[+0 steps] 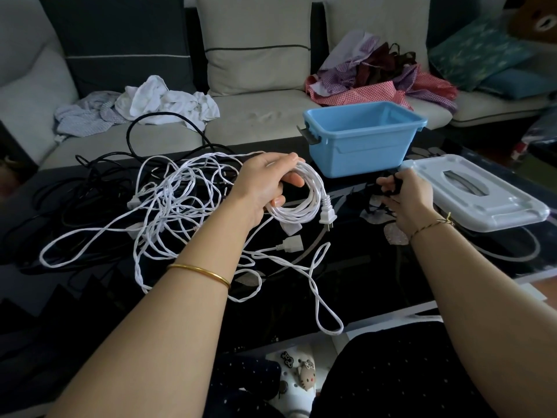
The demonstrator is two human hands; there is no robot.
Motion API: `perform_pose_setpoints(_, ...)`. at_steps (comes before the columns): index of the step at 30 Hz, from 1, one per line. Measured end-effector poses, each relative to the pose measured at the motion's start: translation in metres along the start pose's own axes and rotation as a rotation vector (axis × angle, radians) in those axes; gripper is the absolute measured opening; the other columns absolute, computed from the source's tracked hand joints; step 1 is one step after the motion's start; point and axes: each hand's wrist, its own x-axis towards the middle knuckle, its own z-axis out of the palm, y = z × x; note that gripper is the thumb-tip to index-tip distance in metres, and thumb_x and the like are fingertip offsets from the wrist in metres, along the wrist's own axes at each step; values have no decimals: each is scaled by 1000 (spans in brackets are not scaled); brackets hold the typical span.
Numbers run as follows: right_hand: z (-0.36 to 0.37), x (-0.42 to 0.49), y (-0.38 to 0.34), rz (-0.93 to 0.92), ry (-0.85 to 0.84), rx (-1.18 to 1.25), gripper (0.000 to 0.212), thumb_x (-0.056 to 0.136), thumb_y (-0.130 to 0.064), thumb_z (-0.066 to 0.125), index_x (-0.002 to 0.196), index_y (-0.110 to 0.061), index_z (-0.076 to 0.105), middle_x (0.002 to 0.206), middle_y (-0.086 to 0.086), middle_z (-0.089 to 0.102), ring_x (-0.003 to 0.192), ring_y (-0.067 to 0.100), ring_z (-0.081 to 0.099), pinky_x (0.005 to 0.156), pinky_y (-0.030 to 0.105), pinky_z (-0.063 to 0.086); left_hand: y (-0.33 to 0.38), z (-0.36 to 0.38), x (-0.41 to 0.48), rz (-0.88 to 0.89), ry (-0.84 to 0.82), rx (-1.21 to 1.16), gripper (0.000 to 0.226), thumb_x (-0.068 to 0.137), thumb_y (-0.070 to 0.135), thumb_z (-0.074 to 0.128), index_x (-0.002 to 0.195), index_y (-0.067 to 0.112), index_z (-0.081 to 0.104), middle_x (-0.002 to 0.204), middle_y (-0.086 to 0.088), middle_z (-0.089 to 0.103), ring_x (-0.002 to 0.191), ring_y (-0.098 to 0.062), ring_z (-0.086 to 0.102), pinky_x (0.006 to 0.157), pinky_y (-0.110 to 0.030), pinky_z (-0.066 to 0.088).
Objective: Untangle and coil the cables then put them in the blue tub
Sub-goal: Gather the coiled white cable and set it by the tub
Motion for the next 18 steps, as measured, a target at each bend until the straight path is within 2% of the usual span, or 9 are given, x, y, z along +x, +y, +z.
perform_pose_setpoints(4, 2, -2, -6, -70, 0, 30, 17, 87, -13, 37, 76, -17, 49, 80, -1, 68, 73, 10, 54, 72, 26, 42, 0, 1, 0, 0, -15, -1, 20, 98, 21, 52, 96, 9, 68, 59, -2, 63, 32, -5, 25, 36, -17, 27)
perform_pose_setpoints(9, 5, -2, -3, -69, -3, 74, 21, 85, -11, 35, 68, -16, 47, 65, -4, 52, 60, 11, 46, 64, 23, 40, -1, 2, -1, 2, -22, 6, 21, 98, 22, 52, 98, 8, 68, 62, -3, 63, 33, -5, 25, 36, -17, 27)
perform_pose_setpoints(11, 5, -3, 1, -45, -13, 93, 21, 87, -12, 34, 72, -15, 48, 72, -2, 55, 67, 15, 54, 67, 27, 45, -1, 2, -1, 4, -19, 5, 21, 98, 21, 52, 98, 8, 68, 62, -3, 63, 32, -5, 24, 36, -17, 27)
perform_pose_setpoints(14, 6, -4, 3, -30, -43, 102, 19, 90, -12, 33, 77, -15, 46, 87, 3, 58, 80, 18, 64, 80, 31, 51, -1, 1, 0, 5, -16, 5, 21, 98, 21, 52, 99, 7, 68, 60, -2, 63, 32, -4, 24, 36, -17, 27)
perform_pose_setpoints(18, 11, -10, -3, -106, -85, -76, 23, 88, -12, 43, 68, -18, 51, 76, -1, 55, 67, 11, 49, 73, 29, 42, -1, 1, 0, 3, -24, 5, 21, 98, 21, 52, 99, 7, 68, 61, -3, 63, 32, -4, 25, 36, -17, 27)
